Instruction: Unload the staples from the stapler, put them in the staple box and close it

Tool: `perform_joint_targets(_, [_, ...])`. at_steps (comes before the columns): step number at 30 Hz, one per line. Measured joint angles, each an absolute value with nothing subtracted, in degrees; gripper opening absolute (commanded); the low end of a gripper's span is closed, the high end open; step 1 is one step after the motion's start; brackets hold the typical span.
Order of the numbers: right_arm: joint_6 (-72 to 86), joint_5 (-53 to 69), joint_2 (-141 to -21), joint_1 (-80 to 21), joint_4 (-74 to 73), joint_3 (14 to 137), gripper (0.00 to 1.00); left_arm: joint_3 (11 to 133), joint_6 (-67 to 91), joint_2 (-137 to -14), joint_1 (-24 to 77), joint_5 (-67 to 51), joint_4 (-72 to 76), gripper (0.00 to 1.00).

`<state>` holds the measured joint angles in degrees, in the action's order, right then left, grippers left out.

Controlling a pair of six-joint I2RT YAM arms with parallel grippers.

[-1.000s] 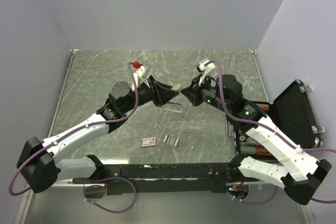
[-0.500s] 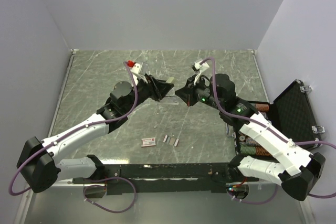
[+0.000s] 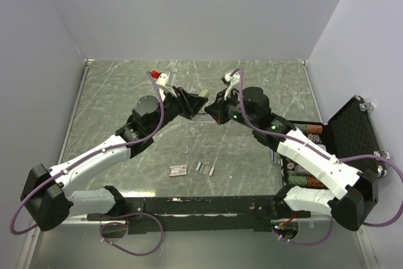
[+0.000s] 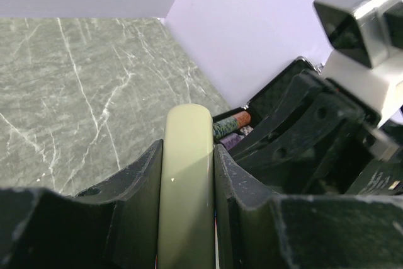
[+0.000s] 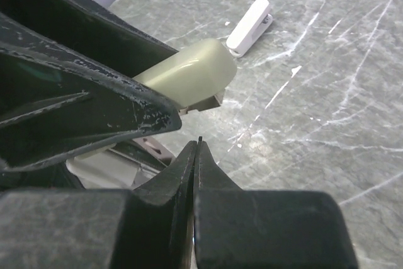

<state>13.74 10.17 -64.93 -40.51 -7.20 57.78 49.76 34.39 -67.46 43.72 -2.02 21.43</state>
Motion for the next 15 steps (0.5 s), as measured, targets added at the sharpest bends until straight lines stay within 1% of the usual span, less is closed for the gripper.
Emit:
perform_joint_targets(8, [15.2,11.7,-68.2,-40.5,-3.3,57.4,0.00,51.4,34.5,-71.1,43.8,0.5,21.1,0.01])
perform_joint_targets(15, [16.9,12.2,-70.7,-40.1,0.7,54.2,0.00,51.9,33.5,-75.3,43.8,4.0,21.1,0.01])
